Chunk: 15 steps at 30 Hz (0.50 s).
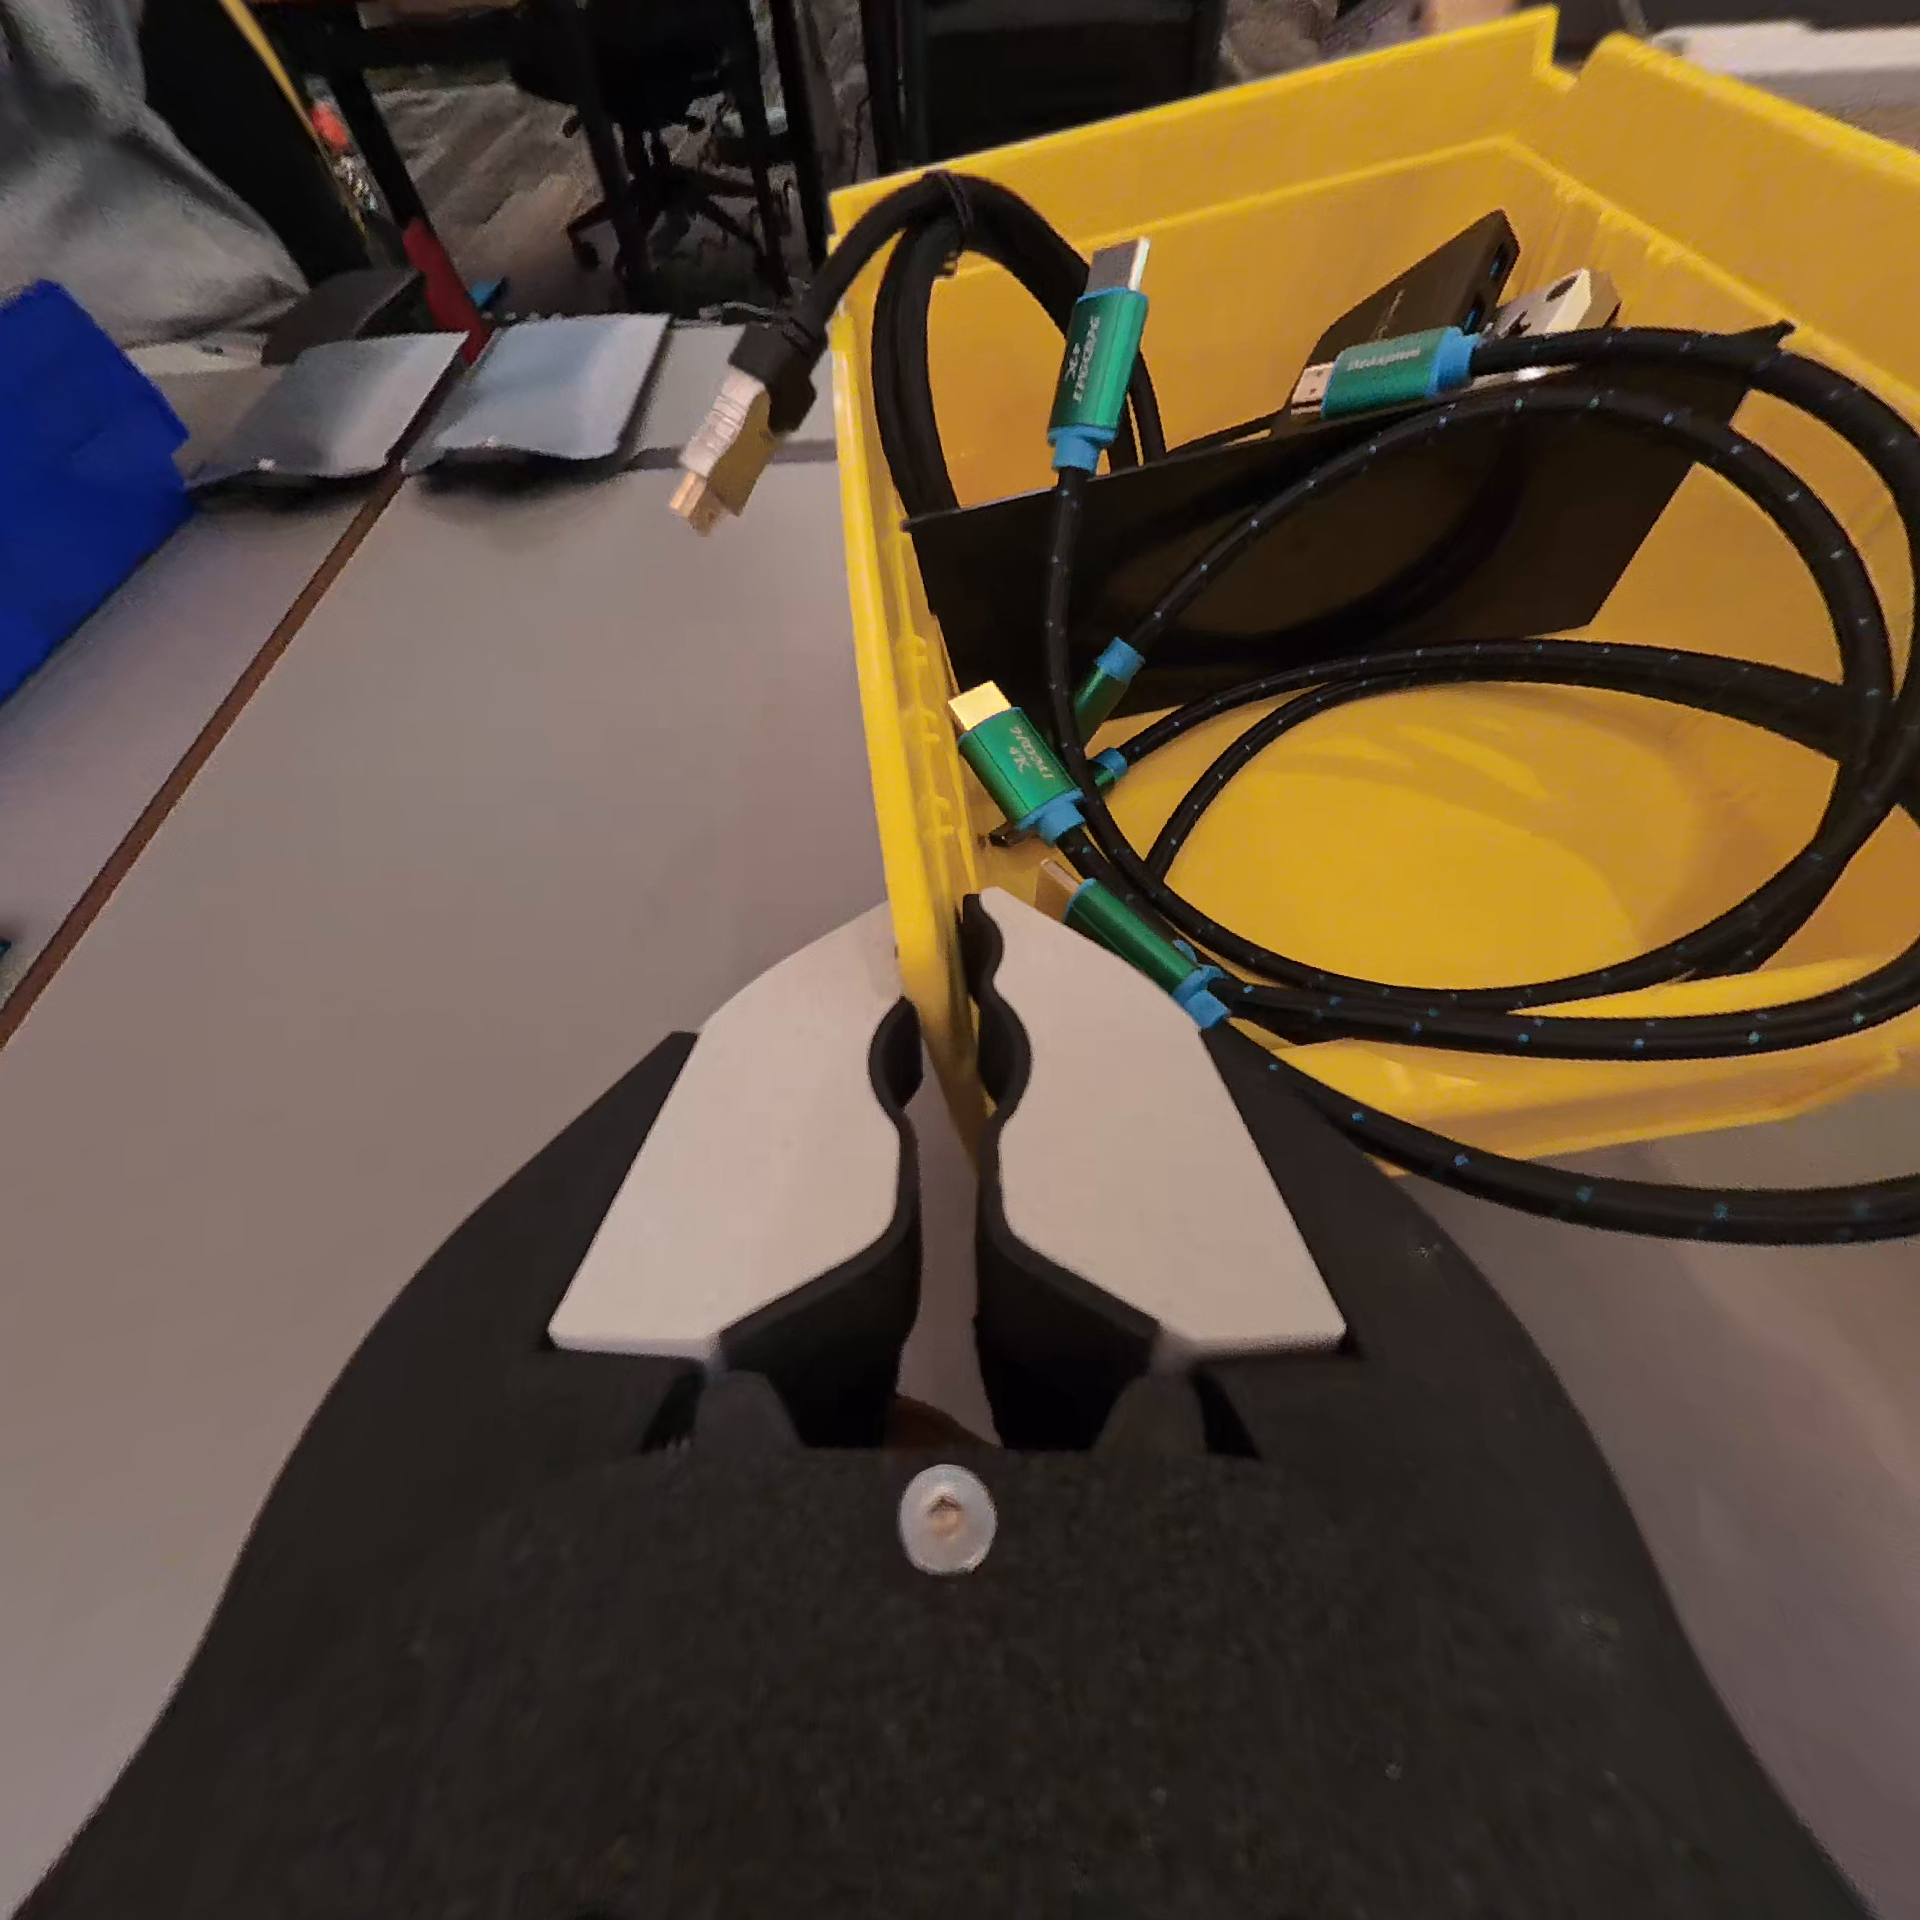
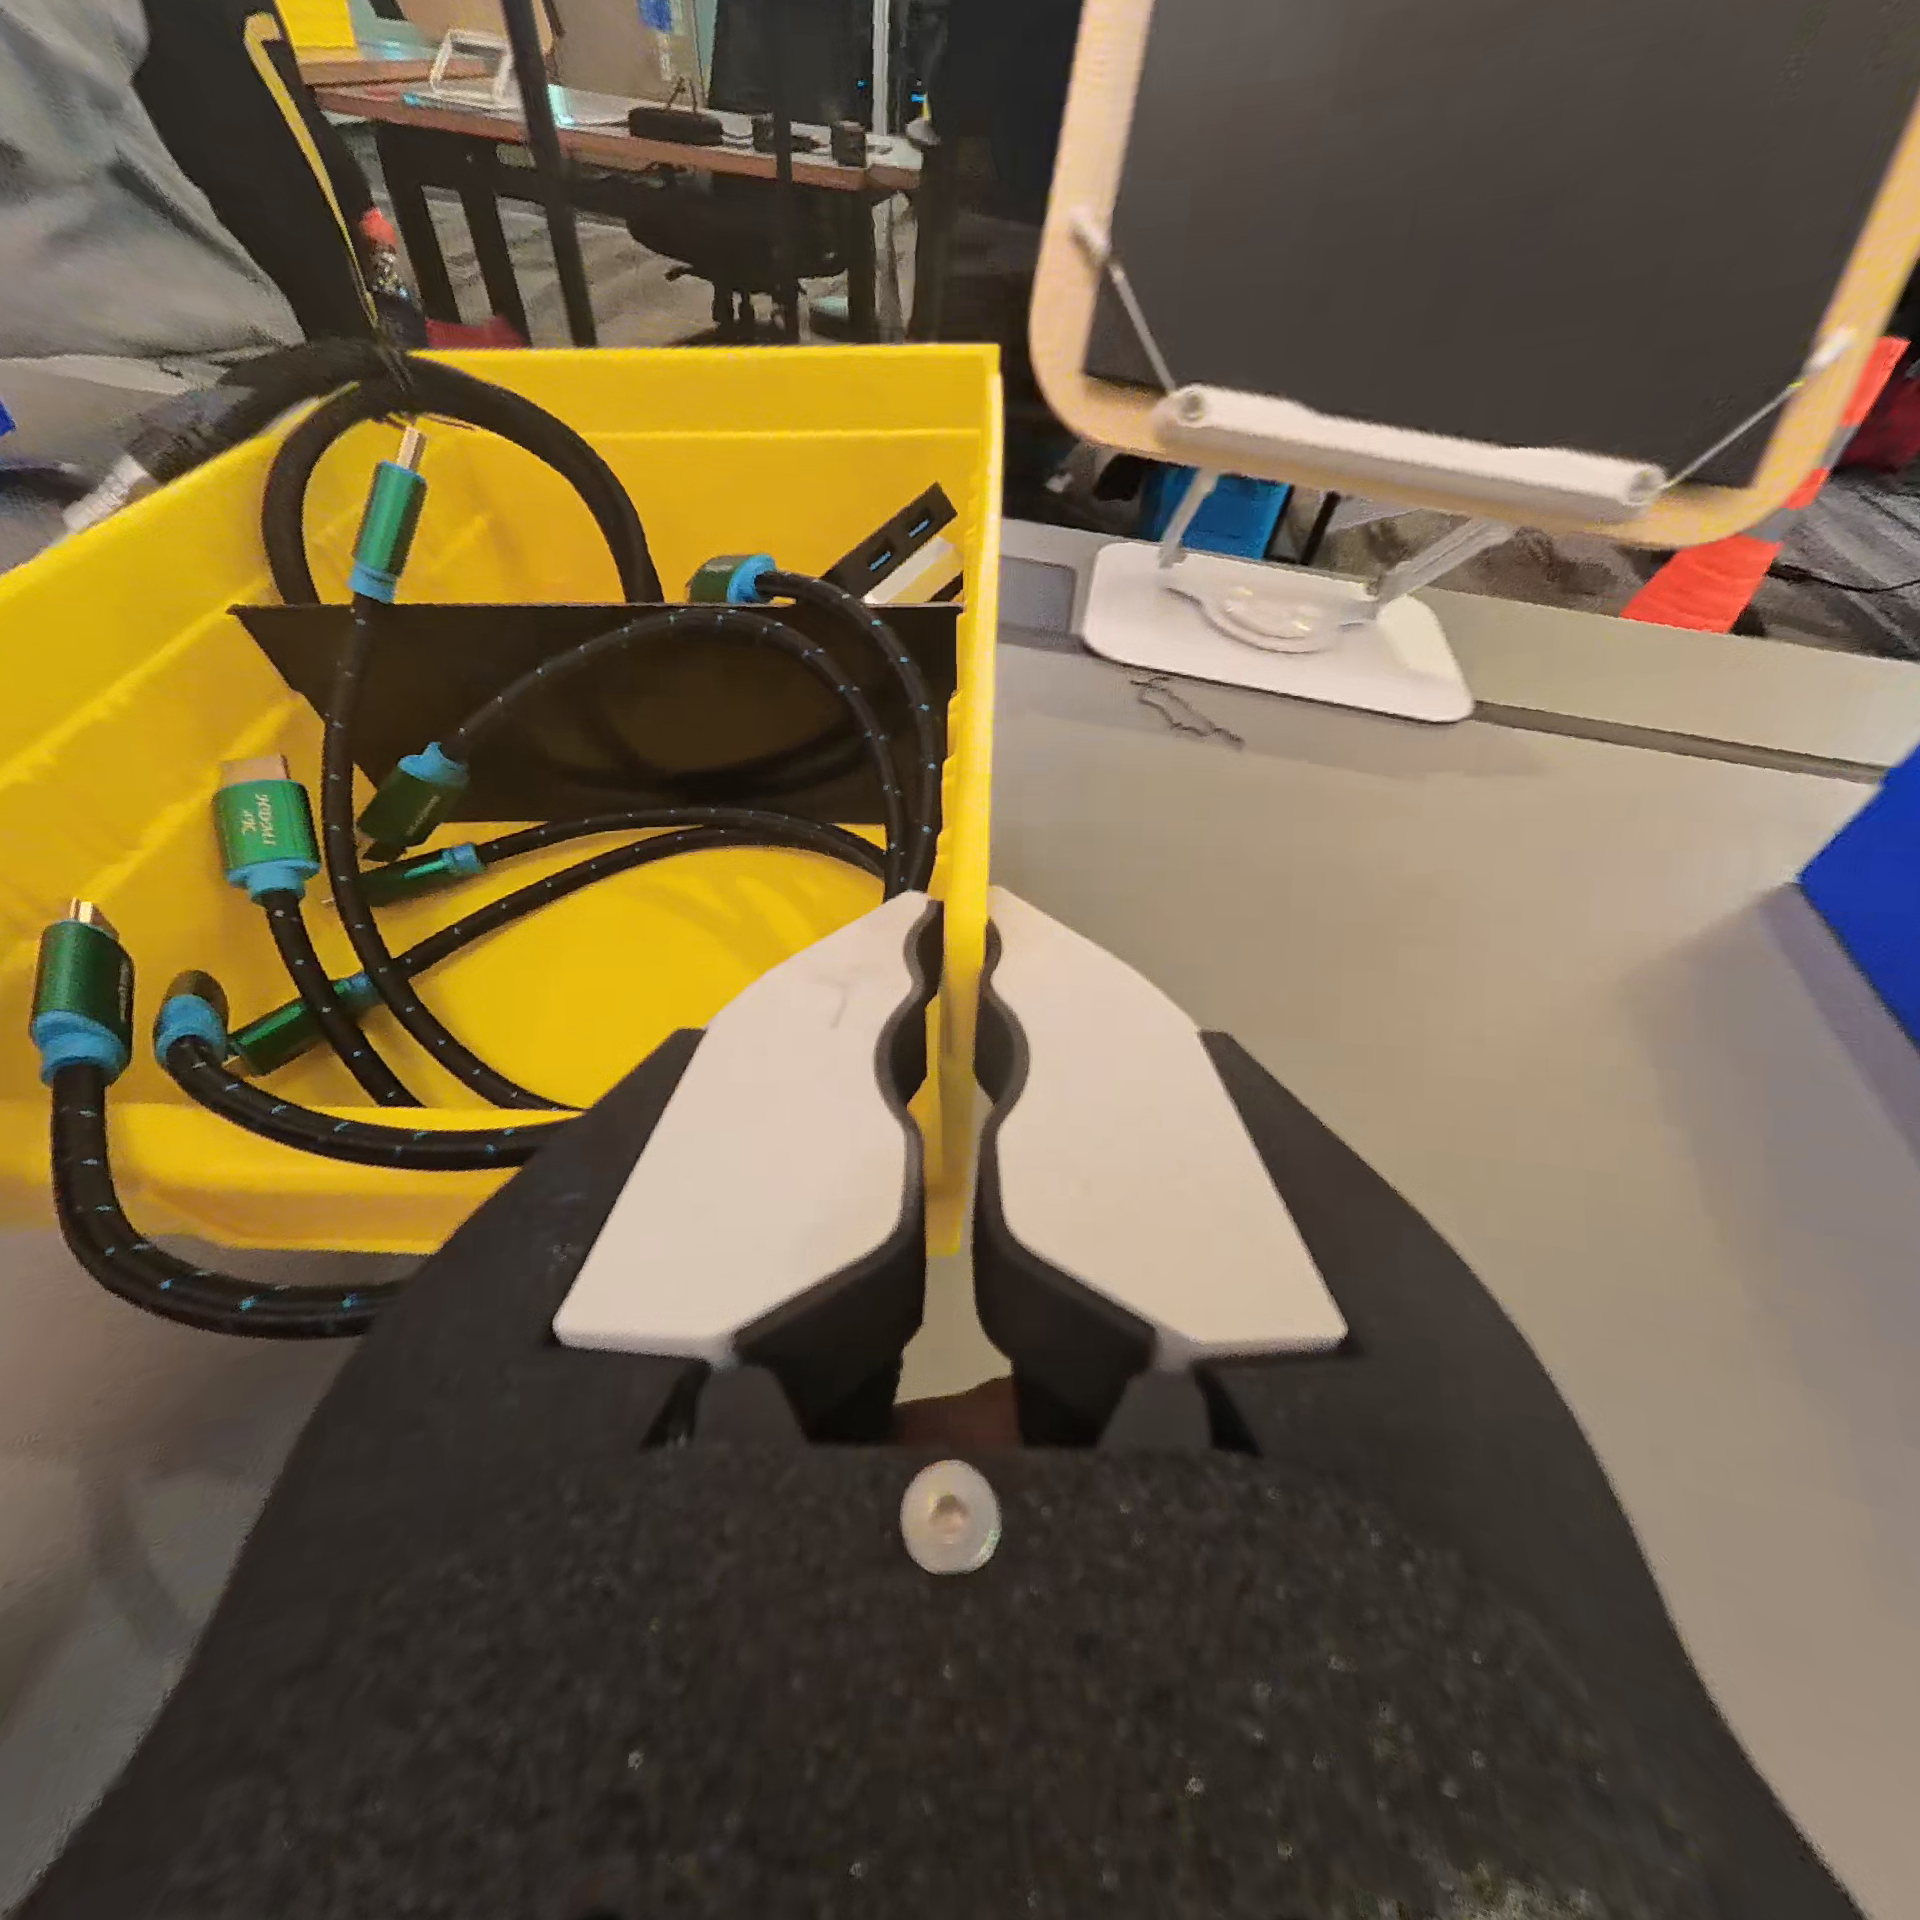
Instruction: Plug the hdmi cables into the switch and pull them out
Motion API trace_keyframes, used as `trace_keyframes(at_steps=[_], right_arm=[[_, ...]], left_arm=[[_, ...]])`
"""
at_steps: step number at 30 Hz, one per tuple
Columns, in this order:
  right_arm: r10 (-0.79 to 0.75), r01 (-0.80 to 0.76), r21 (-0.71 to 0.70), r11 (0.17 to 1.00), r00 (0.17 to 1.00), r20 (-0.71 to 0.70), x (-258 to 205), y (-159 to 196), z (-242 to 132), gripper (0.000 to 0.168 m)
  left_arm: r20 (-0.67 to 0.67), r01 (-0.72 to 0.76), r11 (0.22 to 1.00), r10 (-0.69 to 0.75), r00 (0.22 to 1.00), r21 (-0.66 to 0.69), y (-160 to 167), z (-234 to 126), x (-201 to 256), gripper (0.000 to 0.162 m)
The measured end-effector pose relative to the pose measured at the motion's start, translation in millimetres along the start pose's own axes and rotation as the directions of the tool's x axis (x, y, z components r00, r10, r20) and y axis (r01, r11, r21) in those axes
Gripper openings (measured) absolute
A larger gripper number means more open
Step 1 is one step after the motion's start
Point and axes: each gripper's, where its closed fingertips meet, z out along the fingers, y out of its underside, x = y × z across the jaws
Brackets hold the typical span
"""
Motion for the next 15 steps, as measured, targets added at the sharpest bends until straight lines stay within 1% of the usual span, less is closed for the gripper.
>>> trace_keyframes(at_steps=[3,5,6,7,8,11,12,15], right_arm=[[0.023,-0.022,-0.057,0.998,1.000,0.018,-24,19,21,0.003],[0.065,-0.054,-0.141,0.989,0.995,0.075,-40,49,35,0.005],[0.068,-0.061,-0.067,0.996,0.992,0.105,-46,46,37,0.005],[0.027,-0.022,-0.051,0.998,0.995,0.096,-48,46,36,0.005],[0.007,-0.002,-0.061,0.998,0.996,0.094,-50,46,34,0.005],[0.094,-0.072,-0.140,0.988,0.983,0.158,-61,49,28,0.006],[0.103,-0.074,-0.159,0.985,0.978,0.180,-64,49,26,0.007],[0.033,0.026,-0.198,0.980,0.956,0.291,-74,53,13,0.011]], left_arm=[[0.047,-0.016,0.999,0.018,0.999,-0.040,14,15,-24,0.004],[0.129,-0.064,0.997,0.071,0.989,-0.051,24,25,-40,0.005],[0.148,-0.069,0.996,0.076,0.986,-0.052,25,26,-46,0.010],[0.143,-0.044,0.997,0.051,0.988,-0.057,26,26,-48,0.010],[0.140,-0.020,0.998,0.029,0.990,-0.059,26,26,-50,0.009],[0.159,-0.003,0.999,0.011,0.987,-0.053,27,25,-59,0.012],[0.171,0.002,0.999,0.006,0.985,-0.051,27,24,-62,0.013],[0.208,-0.016,0.999,0.026,0.978,-0.047,28,18,-70,0.018]])
